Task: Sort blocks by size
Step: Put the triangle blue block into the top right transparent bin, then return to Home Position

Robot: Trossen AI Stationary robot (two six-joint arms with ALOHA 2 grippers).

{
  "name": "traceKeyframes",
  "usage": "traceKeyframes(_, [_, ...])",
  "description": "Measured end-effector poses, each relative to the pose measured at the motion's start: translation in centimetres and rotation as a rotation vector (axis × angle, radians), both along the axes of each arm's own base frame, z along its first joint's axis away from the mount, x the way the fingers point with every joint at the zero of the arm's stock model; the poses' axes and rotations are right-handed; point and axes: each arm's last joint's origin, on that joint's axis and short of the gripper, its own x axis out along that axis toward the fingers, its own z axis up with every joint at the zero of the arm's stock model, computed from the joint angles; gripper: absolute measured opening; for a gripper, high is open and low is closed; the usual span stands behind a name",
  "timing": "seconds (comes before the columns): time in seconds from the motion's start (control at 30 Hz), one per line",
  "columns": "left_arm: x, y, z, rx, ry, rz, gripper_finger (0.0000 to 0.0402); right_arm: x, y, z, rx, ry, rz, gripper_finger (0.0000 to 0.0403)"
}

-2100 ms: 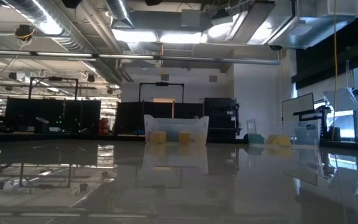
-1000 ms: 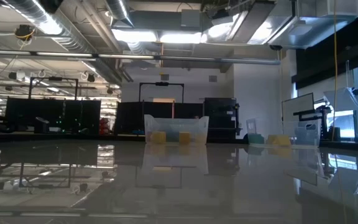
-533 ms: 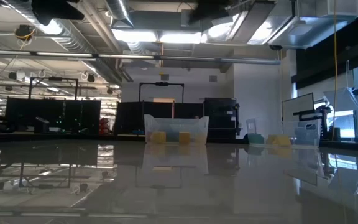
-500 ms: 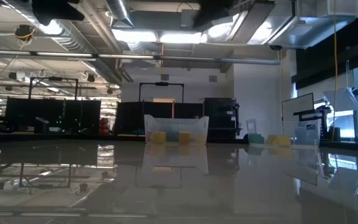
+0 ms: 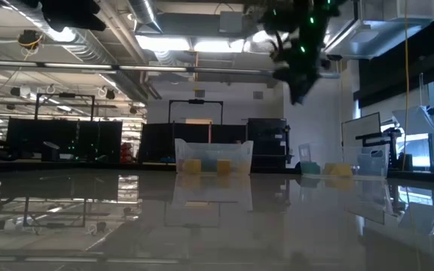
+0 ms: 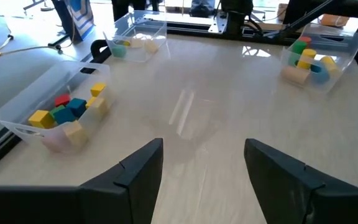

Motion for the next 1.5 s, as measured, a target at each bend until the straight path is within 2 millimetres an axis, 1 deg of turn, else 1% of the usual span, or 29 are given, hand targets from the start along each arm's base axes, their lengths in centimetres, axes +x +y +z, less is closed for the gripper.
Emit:
traceKeyframes(0.13, [0.0, 0.0, 0.0, 0.013, 0.004, -0.006, 0.0212, -2.4, -2.9, -1.8, 0.075, 0.042, -0.15, 0.0126])
traceKeyframes(0.27, [0.0, 0.0, 0.0, 0.012, 0.002, -0.006, 0.0212, -4.5, -5.0, -3.9, 0.153, 0.057, -0.236, 0.0126])
traceKeyframes(0.43, [0.0, 0.0, 0.0, 0.01, 0.0, -0.006, 0.0212, -6.6, -6.4, -6.0, 0.191, 0.096, -0.318, 0.0127])
traceKeyframes(0.53, [0.0, 0.0, 0.0, 0.011, 0.0, -0.006, 0.0212, -7.3, -6.9, -6.6, 0.201, 0.093, -0.342, 0.0135])
traceKeyframes(0.67, [0.0, 0.0, 0.0, 0.023, 0.004, -0.011, 0.0212, -7.4, -7.0, -7.5, 0.195, 0.082, -0.348, 0.0168])
traceKeyframes(0.83, [0.1, -0.1, 0.2, 0.029, -0.011, -0.02, 0.0212, -7.5, -7.0, -8.0, 0.17, 0.084, -0.366, 0.024])
traceKeyframes(0.9, [0.2, -0.1, 0.3, 0.02, -0.019, -0.024, 0.0211, -7.4, -6.9, -8.0, 0.188, 0.075, -0.357, 0.0262])
traceKeyframes(0.97, [0.2, -0.2, 0.4, 0.02, -0.027, -0.032, 0.0212, -7.4, -6.8, -7.7, 0.2, 0.078, -0.338, 0.0277])
traceKeyframes(1.1, [0.4, 0.1, 0.5, 0.036, -0.025, -0.029, 0.0211, -6.5, -5.5, -5.8, 0.173, 0.047, -0.238, 0.0281])
traceKeyframes(1.2, [1.1, 0.6, 0.8, 0.04, -0.033, -0.071, 0.0211, -5.5, -4.2, -4.1, 0.131, -0.008, -0.123, 0.0269])
traceKeyframes(1.3, [2.3, 1.6, 1.2, 0.054, -0.053, -0.111, 0.0211, -4.6, -2.9, -2.6, 0.11, -0.102, 0.035, 0.0253])
traceKeyframes(1.4, [3.5, 3.1, 1.0, 0.085, -0.035, -0.121, 0.0211, -3.4, -2.1, -1.7, 0.119, -0.206, 0.216, 0.0234])
traceKeyframes(1.5, [4.4, 5.0, 1.1, 0.122, -0.035, -0.09, 0.0208, -2.4, -1.9, -1.1, 0.142, -0.311, 0.365, 0.0211])
